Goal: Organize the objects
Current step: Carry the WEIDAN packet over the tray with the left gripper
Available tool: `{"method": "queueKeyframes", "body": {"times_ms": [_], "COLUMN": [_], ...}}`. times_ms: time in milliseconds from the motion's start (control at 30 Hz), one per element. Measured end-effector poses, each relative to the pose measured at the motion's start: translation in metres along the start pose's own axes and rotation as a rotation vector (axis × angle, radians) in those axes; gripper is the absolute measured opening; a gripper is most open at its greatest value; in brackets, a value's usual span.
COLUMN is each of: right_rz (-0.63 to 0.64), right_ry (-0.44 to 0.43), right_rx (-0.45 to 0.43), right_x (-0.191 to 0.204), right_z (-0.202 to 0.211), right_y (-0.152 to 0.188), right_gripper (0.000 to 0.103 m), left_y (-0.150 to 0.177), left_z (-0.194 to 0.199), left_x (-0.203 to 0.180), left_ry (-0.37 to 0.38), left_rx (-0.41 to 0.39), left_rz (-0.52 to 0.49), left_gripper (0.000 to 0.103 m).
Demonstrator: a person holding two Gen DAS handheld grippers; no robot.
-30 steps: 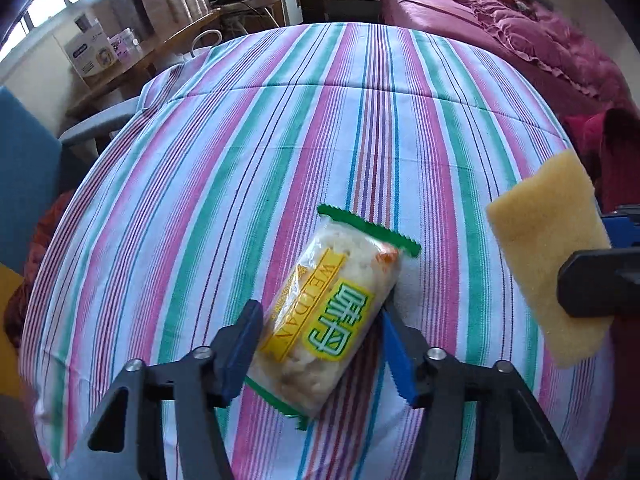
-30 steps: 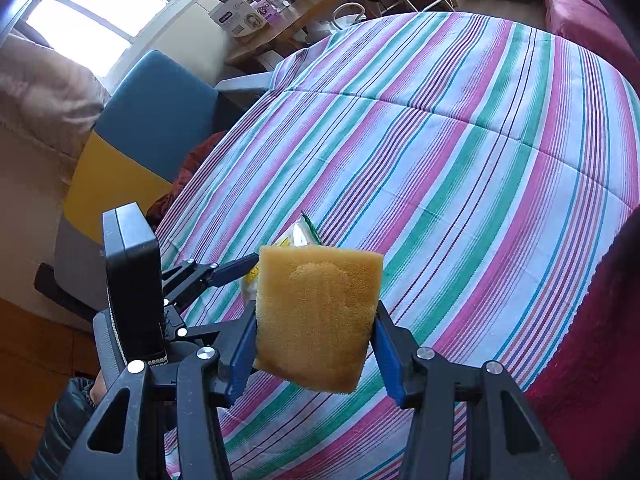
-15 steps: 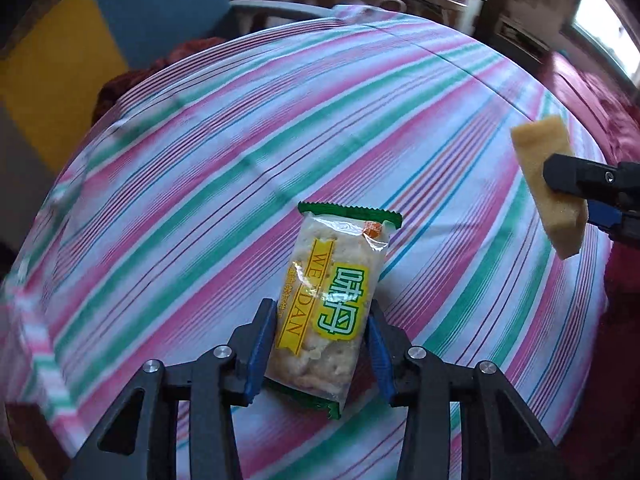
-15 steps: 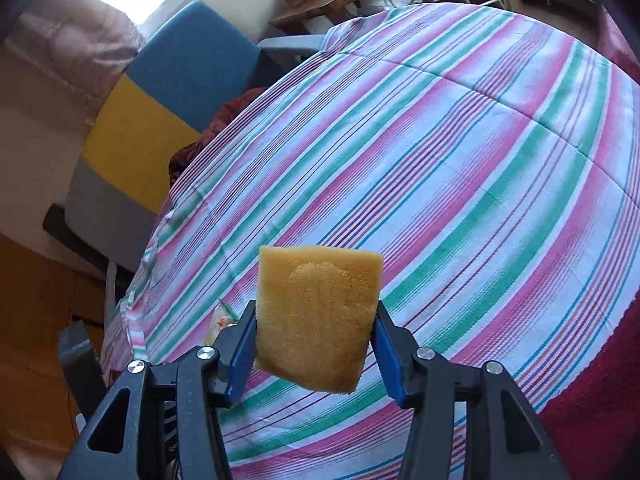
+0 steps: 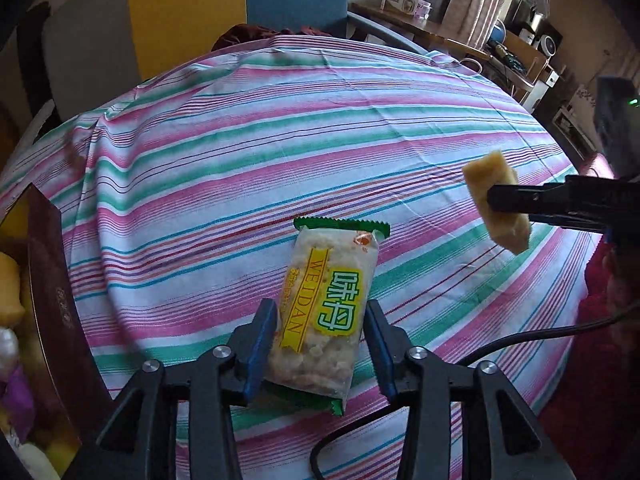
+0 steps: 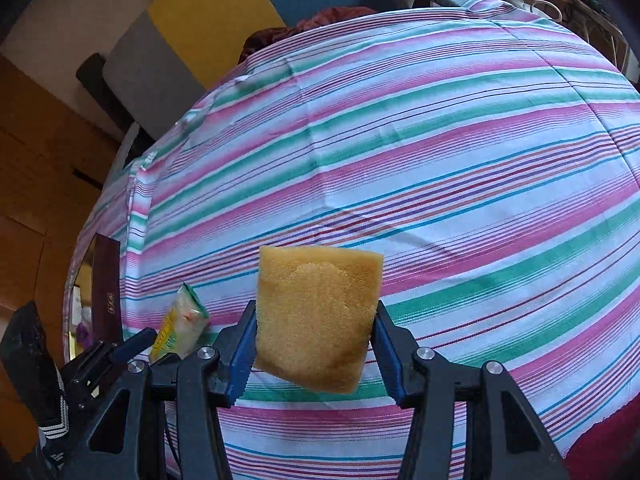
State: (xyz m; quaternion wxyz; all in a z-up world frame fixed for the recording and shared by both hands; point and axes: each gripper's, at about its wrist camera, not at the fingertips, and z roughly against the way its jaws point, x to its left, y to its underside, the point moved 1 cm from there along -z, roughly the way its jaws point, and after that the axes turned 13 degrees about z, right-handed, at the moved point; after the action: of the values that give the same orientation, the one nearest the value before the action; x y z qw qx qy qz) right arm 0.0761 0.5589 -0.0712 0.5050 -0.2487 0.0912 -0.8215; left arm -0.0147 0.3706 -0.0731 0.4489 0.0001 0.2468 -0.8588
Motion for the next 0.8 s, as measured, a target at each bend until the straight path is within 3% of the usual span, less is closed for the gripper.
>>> {"method": "queueKeyframes", "body": {"times_ms": [100,233,533,633,700,800], "right_rz": [-0.008,-0.034,-0.045,-0.041,-0.038,-0.035], "right_ry": [0.009,0.043,0.073,0.076,0.078,0.081], "right_rx": [0.025,0.043,0.072,0.075,0.077,0.081], "right_x": [-0.002,-0.009,-0.013,-0.013,-0.013,-0.012], "right_z": [-0.005,-0.006,-0.012,-0.012,-0.012,-0.014], "right_y": [0.001,0.003,0.003,0.003,0.003,0.003], "right_gripper": [0.053,0.053,0.053,0.053,0.053,0.054], "left_y": [0.001,-0.001,-0.006,-0.01,-0.011,-0.007], "left_z": [0.008,0.013,-0.015,-0.025,-0.034,-0.034], "left_x": [0.003,0.004,-0.008,-0.011,-0.011,-0.013], "left_ry": [0.024,-0.003,-0.022,-0.037,-0.02,-0.025], "left_rx": [-0.032,-0.07,-0.037,-0.017,0.025,0.001], "left_rz": [-0.01,-0.075,-0.179,-0.194,-0.192,-0.212], "left_gripper": [0.067,0.067,0.068,0.067,0.059,0.056]}}
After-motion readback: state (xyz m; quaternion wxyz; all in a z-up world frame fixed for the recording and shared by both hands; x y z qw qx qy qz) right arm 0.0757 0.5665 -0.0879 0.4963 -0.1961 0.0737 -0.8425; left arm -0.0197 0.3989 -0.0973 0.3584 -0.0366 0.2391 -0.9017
